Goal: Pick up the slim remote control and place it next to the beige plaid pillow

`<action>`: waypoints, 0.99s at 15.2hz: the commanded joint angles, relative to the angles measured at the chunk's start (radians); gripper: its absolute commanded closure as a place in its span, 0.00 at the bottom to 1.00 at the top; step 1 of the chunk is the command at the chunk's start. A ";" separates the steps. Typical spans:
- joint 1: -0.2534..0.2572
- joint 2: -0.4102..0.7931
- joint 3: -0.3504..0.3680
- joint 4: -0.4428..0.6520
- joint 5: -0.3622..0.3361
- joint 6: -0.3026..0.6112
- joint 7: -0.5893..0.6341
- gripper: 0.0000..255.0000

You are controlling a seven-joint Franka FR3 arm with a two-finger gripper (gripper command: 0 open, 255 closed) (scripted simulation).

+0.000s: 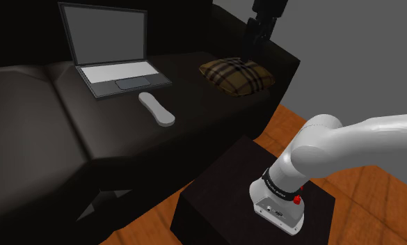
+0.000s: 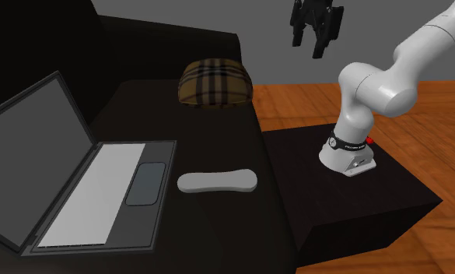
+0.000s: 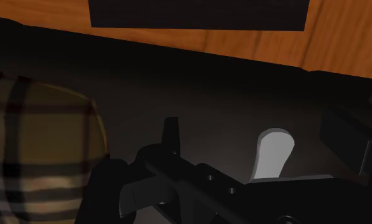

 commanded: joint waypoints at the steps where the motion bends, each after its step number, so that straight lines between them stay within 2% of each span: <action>1: 0.000 0.000 0.000 0.000 0.000 0.000 0.000 0.00; 8: 0.000 0.148 0.063 -0.069 0.043 0.225 0.081 0.00; 15: -0.003 0.353 0.124 -0.069 0.060 0.439 0.161 0.00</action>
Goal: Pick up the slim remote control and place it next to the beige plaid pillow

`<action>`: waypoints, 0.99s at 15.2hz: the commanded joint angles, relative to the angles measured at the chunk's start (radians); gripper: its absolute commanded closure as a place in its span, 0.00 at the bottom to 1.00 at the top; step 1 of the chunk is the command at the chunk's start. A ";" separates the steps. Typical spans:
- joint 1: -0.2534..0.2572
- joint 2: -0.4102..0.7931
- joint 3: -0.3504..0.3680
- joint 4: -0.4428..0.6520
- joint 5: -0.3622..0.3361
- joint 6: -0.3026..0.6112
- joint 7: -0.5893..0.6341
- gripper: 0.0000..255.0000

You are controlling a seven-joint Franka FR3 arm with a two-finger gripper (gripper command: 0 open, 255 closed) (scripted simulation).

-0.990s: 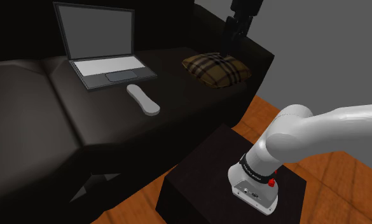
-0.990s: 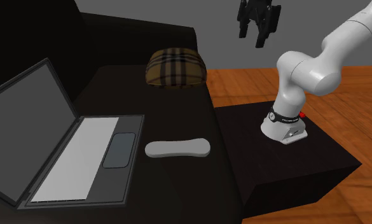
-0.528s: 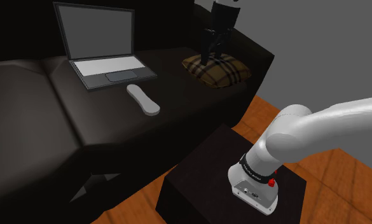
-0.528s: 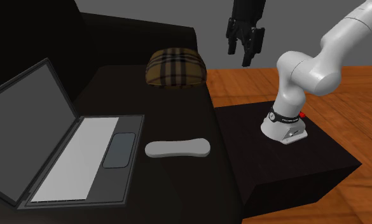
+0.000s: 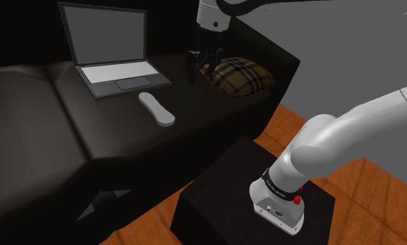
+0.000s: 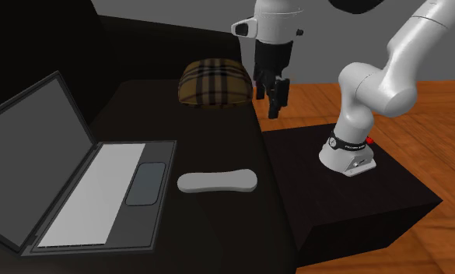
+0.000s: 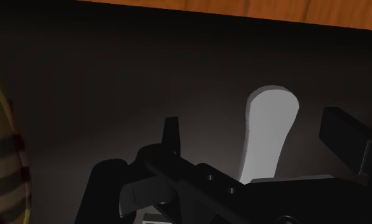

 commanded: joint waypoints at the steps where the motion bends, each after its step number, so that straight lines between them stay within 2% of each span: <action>1: -0.002 0.067 0.017 0.011 0.001 0.060 0.024 0.00; 9: -0.009 0.355 0.073 0.107 -0.036 0.259 0.130 0.00; 15: 0.001 0.575 0.089 0.229 -0.096 0.357 0.215 0.00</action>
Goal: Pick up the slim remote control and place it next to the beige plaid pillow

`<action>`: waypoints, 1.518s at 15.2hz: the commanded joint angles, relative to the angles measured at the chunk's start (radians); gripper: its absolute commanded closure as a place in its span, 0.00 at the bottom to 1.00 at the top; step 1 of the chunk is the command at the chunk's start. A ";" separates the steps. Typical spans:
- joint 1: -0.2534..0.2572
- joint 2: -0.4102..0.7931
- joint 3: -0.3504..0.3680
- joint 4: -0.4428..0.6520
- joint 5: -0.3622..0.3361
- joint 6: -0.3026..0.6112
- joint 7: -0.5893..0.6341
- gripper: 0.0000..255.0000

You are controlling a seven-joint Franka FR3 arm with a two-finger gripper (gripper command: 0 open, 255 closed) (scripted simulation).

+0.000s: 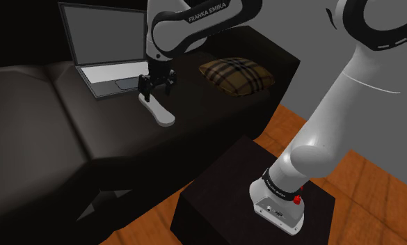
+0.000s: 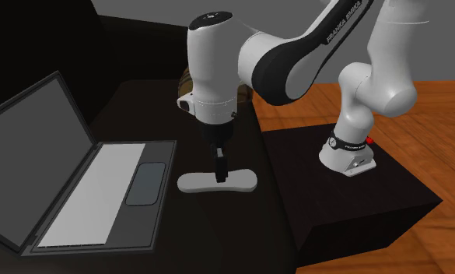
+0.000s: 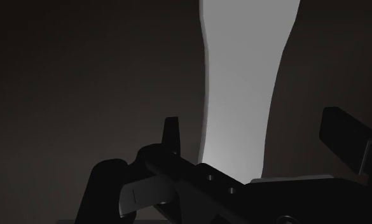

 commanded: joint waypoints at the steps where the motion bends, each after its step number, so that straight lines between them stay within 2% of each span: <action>1: 0.002 0.036 0.000 0.010 -0.011 0.026 0.012 0.00; 8: 0.006 0.086 -0.003 -0.025 -0.030 0.109 0.025 0.00; 15: 0.006 0.086 -0.003 -0.025 -0.030 0.109 0.025 0.00; 16: 0.006 0.086 -0.003 -0.025 -0.030 0.109 0.025 1.00; 23: 0.006 0.086 -0.003 -0.025 -0.030 0.109 0.025 1.00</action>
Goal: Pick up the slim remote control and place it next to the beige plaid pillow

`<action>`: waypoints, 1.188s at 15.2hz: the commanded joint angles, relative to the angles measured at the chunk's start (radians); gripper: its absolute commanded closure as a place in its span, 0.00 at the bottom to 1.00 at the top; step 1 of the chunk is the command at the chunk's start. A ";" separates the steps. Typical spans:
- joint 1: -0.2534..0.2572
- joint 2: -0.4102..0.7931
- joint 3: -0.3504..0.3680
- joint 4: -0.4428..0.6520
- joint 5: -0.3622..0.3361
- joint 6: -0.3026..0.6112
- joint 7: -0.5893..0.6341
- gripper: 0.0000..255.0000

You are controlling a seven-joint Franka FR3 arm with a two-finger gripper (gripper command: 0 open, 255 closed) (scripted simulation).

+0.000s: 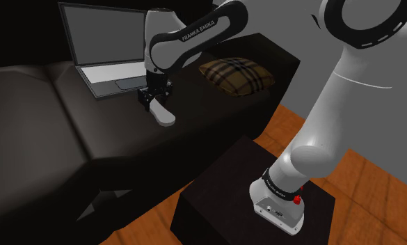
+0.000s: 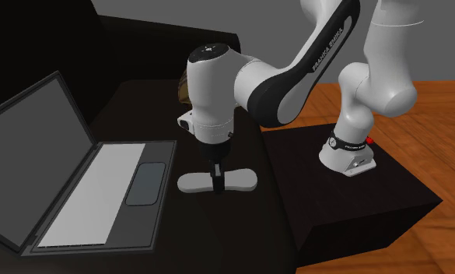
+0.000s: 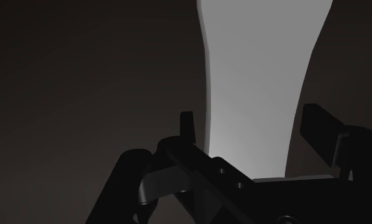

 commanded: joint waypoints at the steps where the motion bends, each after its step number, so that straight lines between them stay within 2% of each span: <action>1: 0.000 0.000 0.000 0.000 0.000 0.000 0.000 1.00; 18: -0.006 -0.107 0.004 0.099 0.039 -0.202 -0.025 1.00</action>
